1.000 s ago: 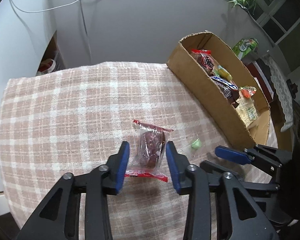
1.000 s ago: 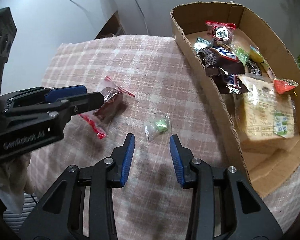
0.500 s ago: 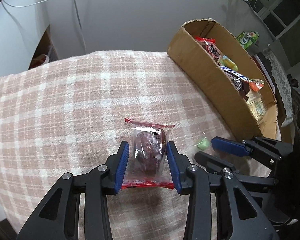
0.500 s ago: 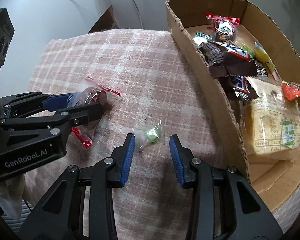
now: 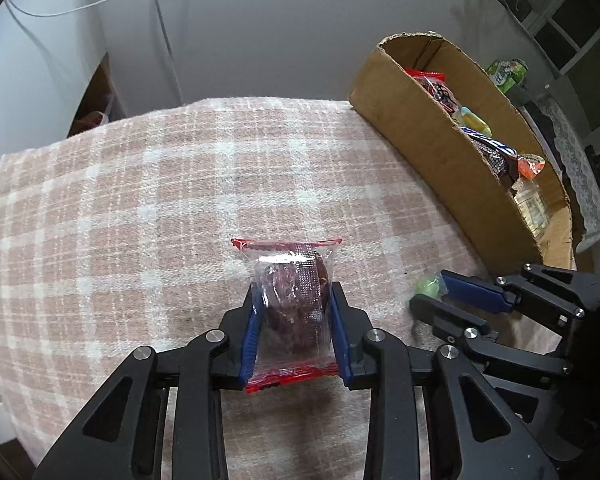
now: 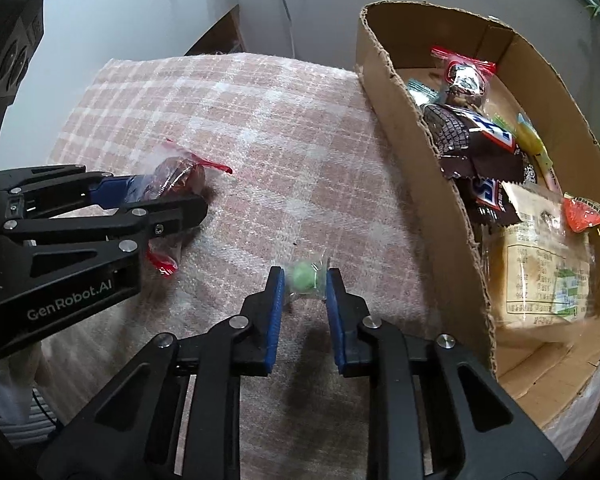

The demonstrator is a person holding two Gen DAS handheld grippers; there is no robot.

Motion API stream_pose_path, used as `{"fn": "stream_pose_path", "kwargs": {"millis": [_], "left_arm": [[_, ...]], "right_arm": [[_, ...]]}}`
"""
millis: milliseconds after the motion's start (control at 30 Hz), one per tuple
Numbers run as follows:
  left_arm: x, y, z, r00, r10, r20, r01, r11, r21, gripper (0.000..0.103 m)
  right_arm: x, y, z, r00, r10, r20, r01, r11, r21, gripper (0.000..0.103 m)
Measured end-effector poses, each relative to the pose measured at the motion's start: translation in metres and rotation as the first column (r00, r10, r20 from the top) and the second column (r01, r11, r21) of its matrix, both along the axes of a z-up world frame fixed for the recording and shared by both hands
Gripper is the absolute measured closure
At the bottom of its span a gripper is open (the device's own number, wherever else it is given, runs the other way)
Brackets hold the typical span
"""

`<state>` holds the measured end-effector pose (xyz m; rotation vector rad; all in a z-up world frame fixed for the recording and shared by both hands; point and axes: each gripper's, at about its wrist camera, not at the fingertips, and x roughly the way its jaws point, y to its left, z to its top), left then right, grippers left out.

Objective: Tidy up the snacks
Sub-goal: 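Grasp the red-wrapped chocolate bag with the left tool while the right tool grasps the green candy, then carry both held snacks up and over the cardboard box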

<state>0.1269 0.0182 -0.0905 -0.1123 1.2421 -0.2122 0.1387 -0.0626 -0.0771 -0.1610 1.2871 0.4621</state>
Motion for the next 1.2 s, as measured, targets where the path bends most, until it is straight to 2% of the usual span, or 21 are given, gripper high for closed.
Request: {"fn": "stream_pose_path", "kwargs": {"millis": [567,1200], "left_arm": [[-0.014,0.013,0.014,0.999,0.042,0.01,-0.042,0.999,0.01,0.074],[-0.014,-0.002,0.06,0.996,0.021,0.086,-0.022,1.0,0.011,0.074]], "right_arm": [[-0.01,-0.014,0.015,1.0,-0.009,0.009,0.009,0.999,0.048,0.084],[-0.015,-0.054,0.083,0.994,-0.047,0.098,0.034,0.99,0.134,0.083]]}}
